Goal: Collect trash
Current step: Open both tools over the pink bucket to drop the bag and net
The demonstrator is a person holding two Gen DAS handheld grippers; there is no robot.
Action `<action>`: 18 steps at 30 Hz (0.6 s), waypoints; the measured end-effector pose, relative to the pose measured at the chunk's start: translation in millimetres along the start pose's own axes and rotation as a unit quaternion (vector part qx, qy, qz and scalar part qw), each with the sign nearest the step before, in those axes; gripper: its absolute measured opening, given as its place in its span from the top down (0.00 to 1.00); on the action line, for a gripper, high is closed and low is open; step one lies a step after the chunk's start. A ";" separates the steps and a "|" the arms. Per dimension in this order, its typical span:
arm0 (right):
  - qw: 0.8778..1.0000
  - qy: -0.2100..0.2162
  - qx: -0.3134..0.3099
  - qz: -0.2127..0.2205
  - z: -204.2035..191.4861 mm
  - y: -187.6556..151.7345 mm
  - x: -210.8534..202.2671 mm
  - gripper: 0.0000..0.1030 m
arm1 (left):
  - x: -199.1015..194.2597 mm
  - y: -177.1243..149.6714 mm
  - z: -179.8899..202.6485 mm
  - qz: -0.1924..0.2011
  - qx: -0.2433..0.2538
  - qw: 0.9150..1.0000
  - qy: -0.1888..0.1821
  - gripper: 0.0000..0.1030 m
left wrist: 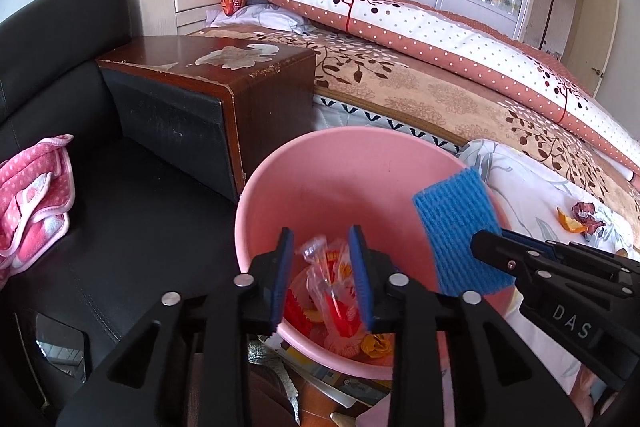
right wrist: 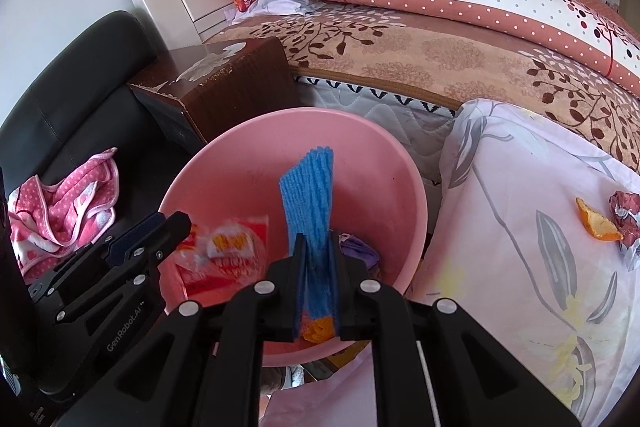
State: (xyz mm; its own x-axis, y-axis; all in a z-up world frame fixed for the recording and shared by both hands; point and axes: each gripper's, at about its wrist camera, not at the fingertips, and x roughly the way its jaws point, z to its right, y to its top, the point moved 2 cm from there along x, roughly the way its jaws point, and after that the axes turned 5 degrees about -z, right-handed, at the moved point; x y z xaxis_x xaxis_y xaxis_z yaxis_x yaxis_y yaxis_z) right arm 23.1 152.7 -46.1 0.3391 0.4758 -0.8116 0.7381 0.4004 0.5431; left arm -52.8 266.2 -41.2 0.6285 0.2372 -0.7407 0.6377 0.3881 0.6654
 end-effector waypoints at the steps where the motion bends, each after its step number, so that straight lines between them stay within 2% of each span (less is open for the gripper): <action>1: 1.000 0.000 0.002 0.001 0.9 -0.2 0.0 0.78 | -0.2 0.0 -0.7 0.000 -0.003 1.000 -0.002 0.68; 6: 1.000 -0.001 0.006 0.002 4.7 -0.6 -1.5 0.73 | -0.5 0.5 -2.5 -0.002 -0.009 1.000 -0.001 0.67; 18: 1.000 -0.003 0.010 0.016 12.0 -9.5 -18.2 0.71 | -10.0 2.7 4.2 0.007 -0.007 1.000 -0.006 0.67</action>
State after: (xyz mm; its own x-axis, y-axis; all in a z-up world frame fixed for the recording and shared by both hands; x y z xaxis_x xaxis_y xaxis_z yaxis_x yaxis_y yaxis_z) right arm 16.9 130.8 -39.0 0.3673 0.4829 -0.7949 0.7375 0.3695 0.5653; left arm -55.5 261.1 -31.6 0.6422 0.2316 -0.7307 0.6228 0.3982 0.6735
